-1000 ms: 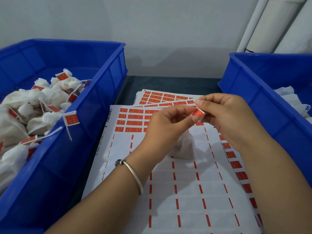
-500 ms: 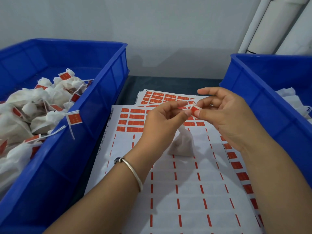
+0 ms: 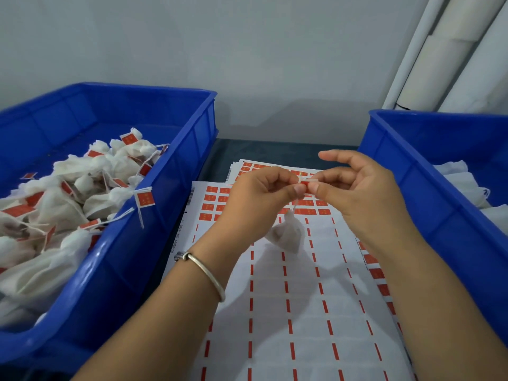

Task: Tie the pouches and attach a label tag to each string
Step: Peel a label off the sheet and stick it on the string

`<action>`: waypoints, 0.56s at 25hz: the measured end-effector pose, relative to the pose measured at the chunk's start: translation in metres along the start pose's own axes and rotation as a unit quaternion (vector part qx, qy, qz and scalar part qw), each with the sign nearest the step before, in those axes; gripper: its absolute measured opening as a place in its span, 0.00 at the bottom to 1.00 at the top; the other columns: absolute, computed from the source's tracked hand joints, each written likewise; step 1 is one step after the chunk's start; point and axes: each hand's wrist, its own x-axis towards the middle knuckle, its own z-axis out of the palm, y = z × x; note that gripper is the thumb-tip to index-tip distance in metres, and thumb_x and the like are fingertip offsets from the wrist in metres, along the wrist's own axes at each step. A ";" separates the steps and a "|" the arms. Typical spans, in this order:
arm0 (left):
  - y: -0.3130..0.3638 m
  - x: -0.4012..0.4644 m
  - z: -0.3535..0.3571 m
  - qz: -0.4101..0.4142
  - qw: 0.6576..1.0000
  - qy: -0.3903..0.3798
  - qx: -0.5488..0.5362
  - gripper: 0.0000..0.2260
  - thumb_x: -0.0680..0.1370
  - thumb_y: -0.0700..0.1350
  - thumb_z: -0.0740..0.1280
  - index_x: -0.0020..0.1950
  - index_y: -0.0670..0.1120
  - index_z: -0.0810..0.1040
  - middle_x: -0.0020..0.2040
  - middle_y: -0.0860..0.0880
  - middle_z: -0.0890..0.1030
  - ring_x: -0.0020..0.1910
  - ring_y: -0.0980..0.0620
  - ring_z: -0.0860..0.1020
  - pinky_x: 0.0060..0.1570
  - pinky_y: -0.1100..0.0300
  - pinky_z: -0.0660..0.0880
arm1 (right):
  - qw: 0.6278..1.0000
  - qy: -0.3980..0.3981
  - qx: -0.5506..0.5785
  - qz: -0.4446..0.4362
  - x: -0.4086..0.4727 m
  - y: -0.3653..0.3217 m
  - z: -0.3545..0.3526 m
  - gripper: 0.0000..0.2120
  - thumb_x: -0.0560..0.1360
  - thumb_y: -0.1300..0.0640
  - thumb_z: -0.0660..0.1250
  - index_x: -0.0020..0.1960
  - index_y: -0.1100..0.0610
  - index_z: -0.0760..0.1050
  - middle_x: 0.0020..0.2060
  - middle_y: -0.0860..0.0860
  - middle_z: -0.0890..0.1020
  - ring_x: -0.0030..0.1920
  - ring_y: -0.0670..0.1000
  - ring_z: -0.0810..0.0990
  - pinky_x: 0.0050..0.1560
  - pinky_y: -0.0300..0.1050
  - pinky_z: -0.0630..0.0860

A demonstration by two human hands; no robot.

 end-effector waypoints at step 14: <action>0.080 -0.047 -0.103 0.044 0.967 0.231 -0.095 0.04 0.77 0.42 0.66 0.43 0.48 0.77 0.36 0.51 0.83 0.38 0.55 0.83 0.40 0.64 0.79 | 0.993 -0.039 0.002 0.114 -0.050 0.003 0.022 0.03 0.77 0.49 0.63 0.48 0.43 0.75 0.36 0.38 0.83 0.40 0.41 0.83 0.38 0.33 0.78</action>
